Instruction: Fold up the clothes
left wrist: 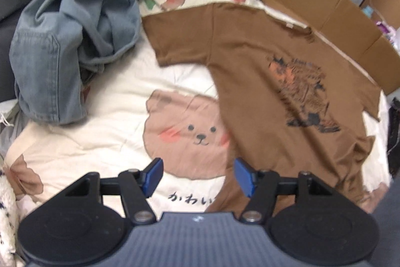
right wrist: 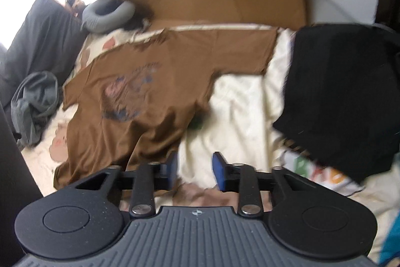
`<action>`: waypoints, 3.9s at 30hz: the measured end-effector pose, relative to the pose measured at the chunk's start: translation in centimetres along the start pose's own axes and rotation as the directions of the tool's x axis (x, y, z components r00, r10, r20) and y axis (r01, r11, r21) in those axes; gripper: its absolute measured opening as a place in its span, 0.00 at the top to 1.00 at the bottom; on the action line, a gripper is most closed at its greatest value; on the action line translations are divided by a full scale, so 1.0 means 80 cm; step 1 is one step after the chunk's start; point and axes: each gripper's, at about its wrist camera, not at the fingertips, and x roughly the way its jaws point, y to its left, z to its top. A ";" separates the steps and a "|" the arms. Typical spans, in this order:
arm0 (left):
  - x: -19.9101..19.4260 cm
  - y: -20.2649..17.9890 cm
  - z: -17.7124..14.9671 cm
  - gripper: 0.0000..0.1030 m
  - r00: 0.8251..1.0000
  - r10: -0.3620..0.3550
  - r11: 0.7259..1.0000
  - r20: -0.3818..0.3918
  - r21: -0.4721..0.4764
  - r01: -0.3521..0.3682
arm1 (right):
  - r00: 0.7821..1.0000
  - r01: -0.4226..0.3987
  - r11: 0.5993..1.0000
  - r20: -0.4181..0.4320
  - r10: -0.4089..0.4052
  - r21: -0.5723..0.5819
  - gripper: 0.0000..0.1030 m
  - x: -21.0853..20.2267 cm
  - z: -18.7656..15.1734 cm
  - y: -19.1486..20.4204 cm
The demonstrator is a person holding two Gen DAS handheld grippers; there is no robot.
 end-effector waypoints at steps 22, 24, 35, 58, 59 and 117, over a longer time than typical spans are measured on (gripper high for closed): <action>0.093 -0.016 -0.051 0.54 0.997 -0.038 0.999 -0.063 0.022 0.039 | 0.984 -0.041 0.996 -0.168 0.054 0.083 0.85 0.152 -0.048 0.028; 0.098 -0.016 -0.061 0.56 0.996 -0.053 0.997 -0.077 0.060 0.057 | 0.981 -0.023 0.996 -0.188 0.039 0.087 0.85 0.150 -0.045 0.025; 0.115 -0.011 -0.115 0.60 0.987 -0.115 0.982 -0.111 0.138 0.130 | 0.978 0.046 0.997 -0.207 -0.031 0.067 0.85 0.131 -0.039 0.042; 0.139 -0.014 -0.154 0.74 0.993 -0.094 0.977 -0.072 0.183 0.106 | 0.965 0.099 0.995 -0.246 -0.089 0.027 0.85 0.128 -0.046 0.064; 0.140 -0.016 -0.155 0.74 0.994 -0.086 0.976 -0.066 0.194 0.097 | 0.965 0.098 0.995 -0.249 -0.089 0.027 0.85 0.129 -0.046 0.065; 0.086 0.030 -0.078 0.93 0.999 -0.032 0.998 -0.015 0.049 0.032 | 0.979 0.038 0.991 -0.206 -0.011 0.126 0.85 0.189 -0.054 0.038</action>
